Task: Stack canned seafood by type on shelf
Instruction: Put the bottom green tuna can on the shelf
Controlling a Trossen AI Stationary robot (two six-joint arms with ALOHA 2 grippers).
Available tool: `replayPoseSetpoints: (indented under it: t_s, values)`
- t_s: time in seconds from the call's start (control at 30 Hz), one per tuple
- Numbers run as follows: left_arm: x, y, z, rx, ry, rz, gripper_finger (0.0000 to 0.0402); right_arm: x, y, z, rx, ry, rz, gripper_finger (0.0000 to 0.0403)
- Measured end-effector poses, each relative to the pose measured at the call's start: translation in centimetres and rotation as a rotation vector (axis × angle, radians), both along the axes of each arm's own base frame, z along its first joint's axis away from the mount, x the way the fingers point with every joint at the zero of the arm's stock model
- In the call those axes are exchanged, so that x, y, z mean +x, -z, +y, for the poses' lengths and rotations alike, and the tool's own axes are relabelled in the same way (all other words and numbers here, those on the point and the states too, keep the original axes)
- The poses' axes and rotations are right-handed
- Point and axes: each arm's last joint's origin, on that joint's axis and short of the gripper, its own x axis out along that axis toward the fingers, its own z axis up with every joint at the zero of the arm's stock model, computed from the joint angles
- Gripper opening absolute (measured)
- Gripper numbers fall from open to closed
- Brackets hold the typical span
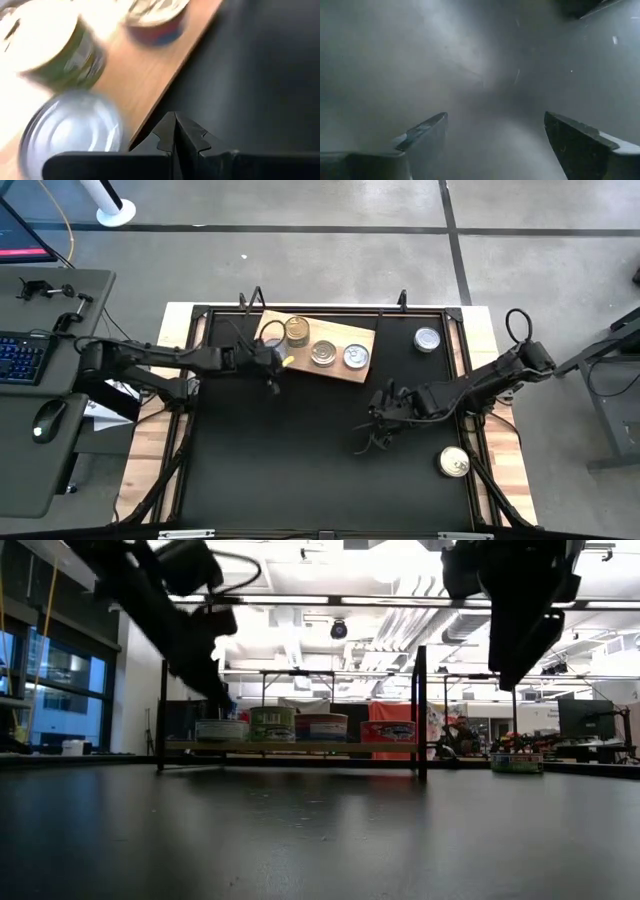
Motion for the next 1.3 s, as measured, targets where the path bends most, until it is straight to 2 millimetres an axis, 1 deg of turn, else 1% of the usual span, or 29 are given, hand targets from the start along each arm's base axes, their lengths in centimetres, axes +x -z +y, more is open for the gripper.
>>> replayPoseSetpoints:
  t_s: [0.1, 0.2, 0.27, 0.37, 0.57, 0.7, 0.77, 0.83, 0.93, 1.0, 1.07, 1.17, 1.3]
  values:
    - [-0.4, 1.8, -0.3, 0.048, -0.064, 0.061, 0.0000, 0.0, 0.0, -0.1, -0.028, 0.007, -0.008, 0.0320]
    - [-0.5, 2.4, -0.4, 0.076, -0.147, 0.041, 0.0000, 0.1, 0.0, -0.2, -0.050, 0.016, -0.017, 0.0320]
    - [-0.5, 2.3, -0.3, 0.092, -0.187, 0.005, 0.0000, 0.2, 0.0, -0.4, -0.062, 0.024, -0.028, 0.0320]
    - [-0.3, 2.2, -0.2, 0.123, -0.204, -0.035, 0.0000, 0.2, 0.0, -0.4, -0.072, 0.029, -0.034, 0.0320]
    - [-0.5, 2.1, 0.5, 0.221, -0.267, -0.011, 0.0000, 0.3, -0.1, -0.4, -0.071, 0.031, -0.045, 0.0320]
    - [-0.7, 2.1, 1.4, 0.245, -0.292, 0.004, 0.0000, 0.4, -0.1, -0.4, -0.068, 0.031, -0.053, 0.0320]
    - [-0.7, 2.0, 1.6, 0.230, -0.290, 0.002, 0.0000, 0.4, -0.1, -0.4, -0.068, 0.030, -0.054, 0.0320]
    - [-0.7, 1.4, 1.6, 0.213, -0.280, -0.020, 0.0000, 0.4, -0.1, -0.4, -0.067, 0.030, -0.054, 0.0320]
    - [-0.6, -0.4, 1.3, 0.193, -0.268, -0.125, 0.0000, 0.4, -0.1, -0.4, -0.067, 0.030, -0.055, 0.0320]
    - [-0.8, -1.2, 1.0, 0.142, -0.221, -0.187, 0.0000, 0.4, -0.1, -0.3, -0.065, 0.030, -0.058, 0.0320]
    - [-0.9, -1.5, 0.7, 0.052, -0.163, -0.221, 0.0000, 0.4, -0.1, -0.3, -0.063, 0.029, -0.057, 0.0320]
    - [-1.0, -0.7, 0.4, -0.045, -0.141, -0.194, 0.0000, 0.5, -0.1, -0.3, -0.065, 0.023, -0.056, 0.0320]
    - [-1.6, 1.8, -0.1, -0.076, -0.203, -0.119, 0.0000, 0.5, -0.1, -0.6, -0.079, 0.033, -0.062, 0.0320]
